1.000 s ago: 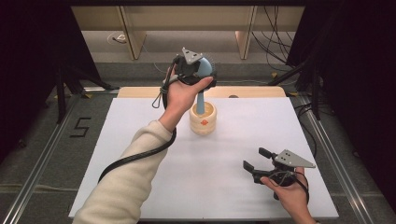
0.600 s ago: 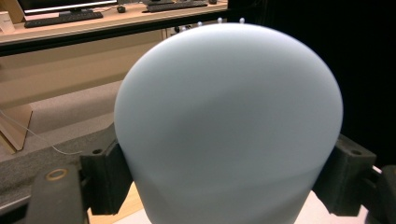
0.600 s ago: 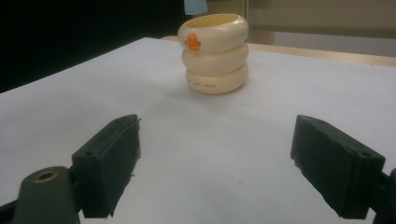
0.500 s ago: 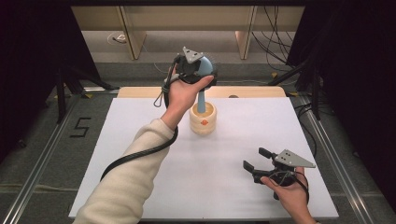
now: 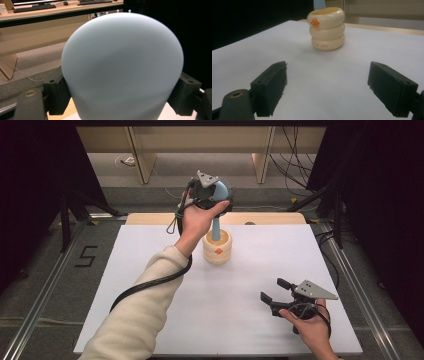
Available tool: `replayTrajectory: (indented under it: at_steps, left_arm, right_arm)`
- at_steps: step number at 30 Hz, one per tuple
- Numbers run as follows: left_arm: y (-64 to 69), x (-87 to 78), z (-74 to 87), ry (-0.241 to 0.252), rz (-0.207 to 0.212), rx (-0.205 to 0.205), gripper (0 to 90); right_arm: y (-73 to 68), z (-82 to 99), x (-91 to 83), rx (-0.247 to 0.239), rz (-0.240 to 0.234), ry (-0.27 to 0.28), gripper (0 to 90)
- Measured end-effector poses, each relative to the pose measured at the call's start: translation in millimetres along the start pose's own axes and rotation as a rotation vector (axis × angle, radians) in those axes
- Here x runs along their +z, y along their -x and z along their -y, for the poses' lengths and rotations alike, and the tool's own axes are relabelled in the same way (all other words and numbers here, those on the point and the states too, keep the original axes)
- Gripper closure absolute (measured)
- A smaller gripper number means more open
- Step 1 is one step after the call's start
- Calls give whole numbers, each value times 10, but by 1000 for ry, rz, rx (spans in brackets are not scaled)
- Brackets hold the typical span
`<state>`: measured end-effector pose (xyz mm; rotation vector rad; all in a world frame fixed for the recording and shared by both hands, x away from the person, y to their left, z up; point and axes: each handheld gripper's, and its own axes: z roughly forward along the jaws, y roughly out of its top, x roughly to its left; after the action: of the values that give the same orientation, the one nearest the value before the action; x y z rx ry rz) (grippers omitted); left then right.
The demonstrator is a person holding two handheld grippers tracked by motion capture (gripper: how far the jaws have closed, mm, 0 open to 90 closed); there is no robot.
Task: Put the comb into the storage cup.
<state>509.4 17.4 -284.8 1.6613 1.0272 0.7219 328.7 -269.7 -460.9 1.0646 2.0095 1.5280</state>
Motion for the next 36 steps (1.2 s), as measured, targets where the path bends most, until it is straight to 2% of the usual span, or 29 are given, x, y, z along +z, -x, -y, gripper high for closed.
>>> replayTrajectory:
  at_steps: [36]
  left_arm:
    - [-29, 211, 105, -37, -5, 4, 190]
  right_arm:
    - [6, 4, 6, -2, -1, -2, 168]
